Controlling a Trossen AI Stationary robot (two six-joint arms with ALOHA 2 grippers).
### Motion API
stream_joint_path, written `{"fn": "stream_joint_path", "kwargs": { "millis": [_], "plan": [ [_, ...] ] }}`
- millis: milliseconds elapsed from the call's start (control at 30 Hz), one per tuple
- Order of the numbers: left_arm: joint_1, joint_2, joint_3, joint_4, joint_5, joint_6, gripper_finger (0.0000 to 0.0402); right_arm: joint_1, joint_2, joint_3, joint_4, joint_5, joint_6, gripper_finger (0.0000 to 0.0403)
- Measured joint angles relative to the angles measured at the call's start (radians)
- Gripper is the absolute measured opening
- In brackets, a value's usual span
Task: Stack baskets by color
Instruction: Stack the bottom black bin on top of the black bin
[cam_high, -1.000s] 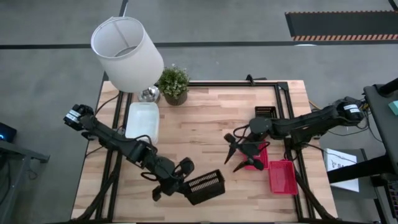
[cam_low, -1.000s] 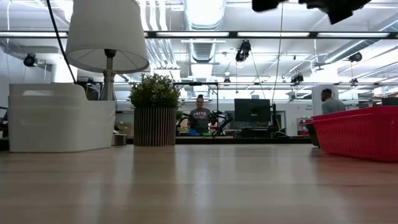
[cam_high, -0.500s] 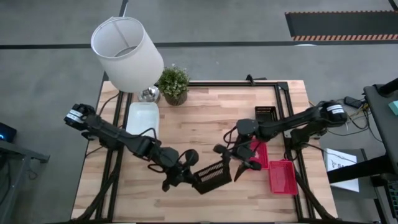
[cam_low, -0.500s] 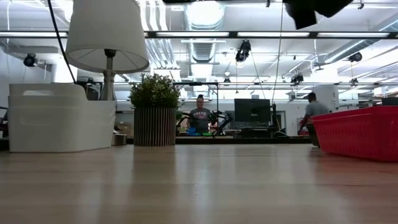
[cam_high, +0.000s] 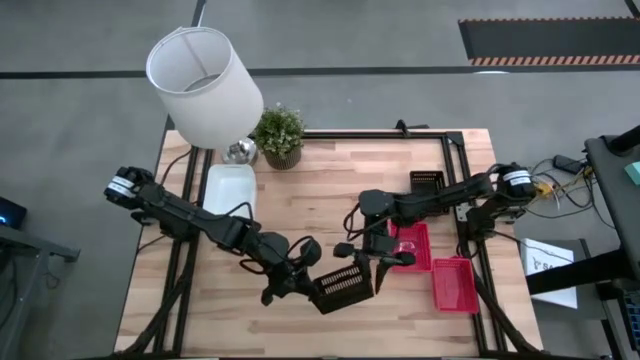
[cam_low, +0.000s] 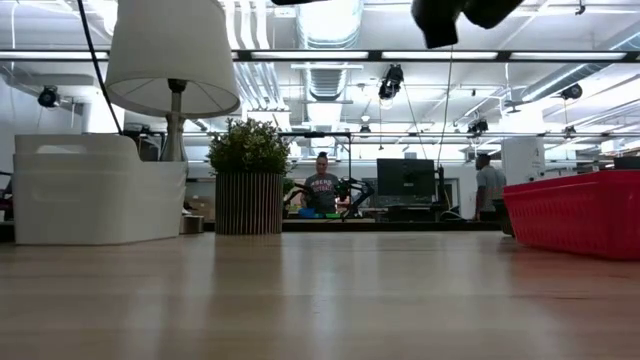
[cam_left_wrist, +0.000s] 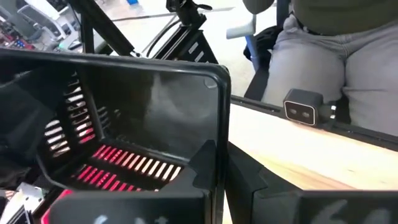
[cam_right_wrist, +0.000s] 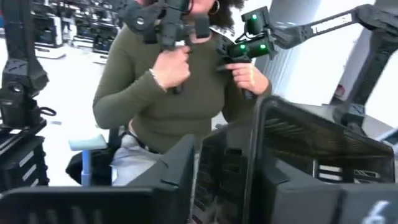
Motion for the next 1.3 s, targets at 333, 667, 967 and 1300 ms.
{"fn": "stream_joint_path", "kwargs": {
  "millis": [333, 667, 967, 1300],
  "plan": [
    [0.012, 0.000, -0.002, -0.001, 0.001, -0.002, 0.0000, -0.002, 0.089, 0.081, -0.007, -0.119, -0.007, 0.0012],
    [0.032, 0.000, -0.002, 0.000, -0.001, -0.027, 0.0078, -0.014, 0.105, 0.091, 0.000, -0.126, 0.009, 0.0009],
    [0.036, -0.020, -0.002, -0.110, -0.122, -0.031, 0.0157, -0.056, 0.102, 0.082, 0.000, -0.105, 0.110, 0.0009],
    [0.039, -0.066, -0.002, -0.256, -0.376, -0.096, 0.0166, -0.109, 0.102, 0.066, -0.021, -0.125, 0.239, 0.0008]
  ]
}}
